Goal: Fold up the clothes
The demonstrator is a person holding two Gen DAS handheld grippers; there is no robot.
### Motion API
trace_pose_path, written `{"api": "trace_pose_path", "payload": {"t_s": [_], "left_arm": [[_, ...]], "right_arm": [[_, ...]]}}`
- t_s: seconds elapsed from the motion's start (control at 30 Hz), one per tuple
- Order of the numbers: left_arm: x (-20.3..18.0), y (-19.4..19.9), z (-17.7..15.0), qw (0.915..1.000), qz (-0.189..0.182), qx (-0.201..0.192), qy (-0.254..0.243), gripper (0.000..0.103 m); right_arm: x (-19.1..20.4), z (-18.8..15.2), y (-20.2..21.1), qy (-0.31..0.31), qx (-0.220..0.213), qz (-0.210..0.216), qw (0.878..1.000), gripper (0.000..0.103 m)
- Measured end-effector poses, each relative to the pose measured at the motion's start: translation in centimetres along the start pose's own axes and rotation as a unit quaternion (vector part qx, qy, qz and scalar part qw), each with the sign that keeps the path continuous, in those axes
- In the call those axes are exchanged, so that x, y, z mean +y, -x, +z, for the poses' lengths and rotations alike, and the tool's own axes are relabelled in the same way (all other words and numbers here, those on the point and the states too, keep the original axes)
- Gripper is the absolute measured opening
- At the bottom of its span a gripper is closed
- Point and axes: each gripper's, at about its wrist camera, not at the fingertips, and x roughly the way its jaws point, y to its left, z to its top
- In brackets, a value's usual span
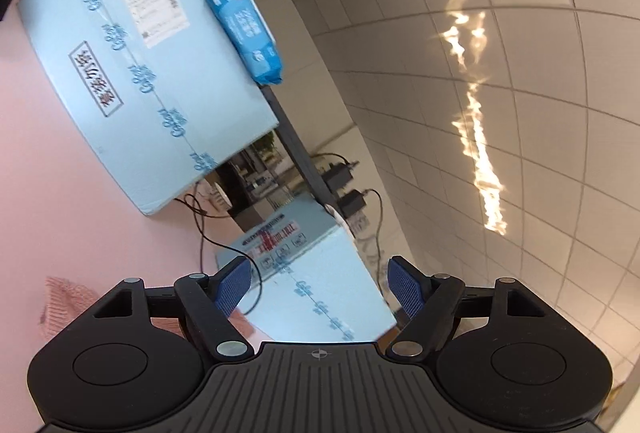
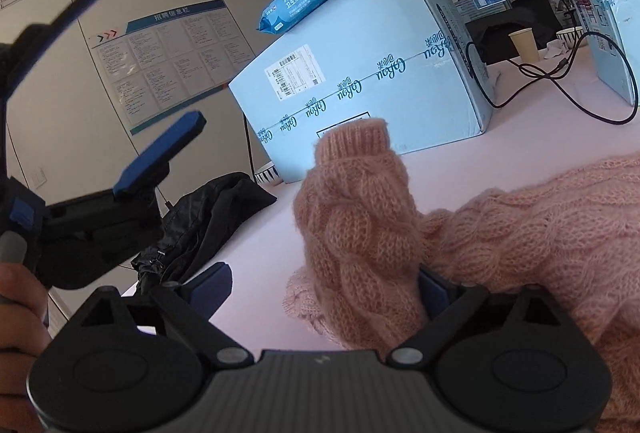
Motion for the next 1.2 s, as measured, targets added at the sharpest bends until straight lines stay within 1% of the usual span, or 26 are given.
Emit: {"api": "trace_pose_path", "payload": {"t_s": [0.03, 0.1, 0.17, 0.27, 0.33, 0.37, 0.43, 0.53, 0.6, 0.73, 0.9, 0.97, 1.03, 1.1, 1.2], "left_arm": [[-0.4, -1.2, 0.4, 0.9993, -0.009, 0.035, -0.001, 0.079], [-1.0, -3.7, 1.0, 0.9945, -0.022, 0.103, -0.004, 0.08], [-0.9, -6.1, 0.6, 0.989, 0.002, 0.148, -0.01, 0.08], [0.2, -8.5, -0.4, 0.9817, 0.037, 0.187, -0.002, 0.08], [1.7, -9.3, -0.9, 0.9772, 0.055, 0.204, 0.023, 0.08], [2.4, -9.4, -1.1, 0.9758, 0.063, 0.206, 0.036, 0.08], [3.3, -8.7, -1.0, 0.9774, 0.075, 0.192, 0.047, 0.079], [3.7, -7.2, -0.2, 0.9797, 0.105, 0.168, 0.031, 0.08], [4.3, -6.6, 0.1, 0.9788, 0.117, 0.165, 0.032, 0.08], [5.8, -6.0, 0.2, 0.9737, 0.117, 0.185, 0.063, 0.079], [6.9, -4.7, 0.3, 0.9728, 0.13, 0.177, 0.075, 0.08], [8.0, -4.4, 0.2, 0.9702, 0.133, 0.18, 0.092, 0.08], [9.0, -4.1, -0.1, 0.9671, 0.138, 0.182, 0.112, 0.079], [9.6, -3.7, -0.3, 0.9663, 0.144, 0.176, 0.121, 0.079], [10.2, -3.0, -0.4, 0.9672, 0.146, 0.16, 0.132, 0.079]], "right_arm": [[0.0, 0.0, 0.0, 0.002, 0.0, -0.001, 1.0, 0.097], [0.0, 0.0, 0.0, 0.002, 0.0, -0.002, 1.0, 0.097], [-0.1, 0.0, 0.1, 0.002, -0.001, -0.002, 1.0, 0.097], [-0.1, -0.1, 0.2, 0.0, -0.005, -0.002, 1.0, 0.097], [-0.3, -0.2, 0.3, -0.004, -0.009, -0.001, 1.0, 0.095], [-0.4, -0.2, 0.4, -0.006, -0.01, -0.006, 1.0, 0.094], [-0.9, -0.3, 0.6, -0.016, -0.014, -0.007, 1.0, 0.093], [-0.9, -0.3, 0.7, -0.014, -0.015, -0.007, 1.0, 0.093], [-0.9, -0.3, 0.8, -0.01, -0.014, -0.008, 1.0, 0.093], [-0.2, -0.6, 0.8, 0.012, -0.01, -0.021, 1.0, 0.093], [0.1, -0.7, 1.3, 0.027, -0.018, -0.016, 0.999, 0.093], [0.0, -0.6, 1.6, 0.028, -0.02, -0.009, 0.999, 0.093], [0.0, -0.6, 2.2, 0.027, -0.027, 0.0, 0.999, 0.093], [0.2, -0.6, 3.3, 0.026, -0.041, 0.01, 0.999, 0.093], [0.2, -0.1, 5.6, 0.03, -0.081, 0.014, 0.996, 0.093]]}}
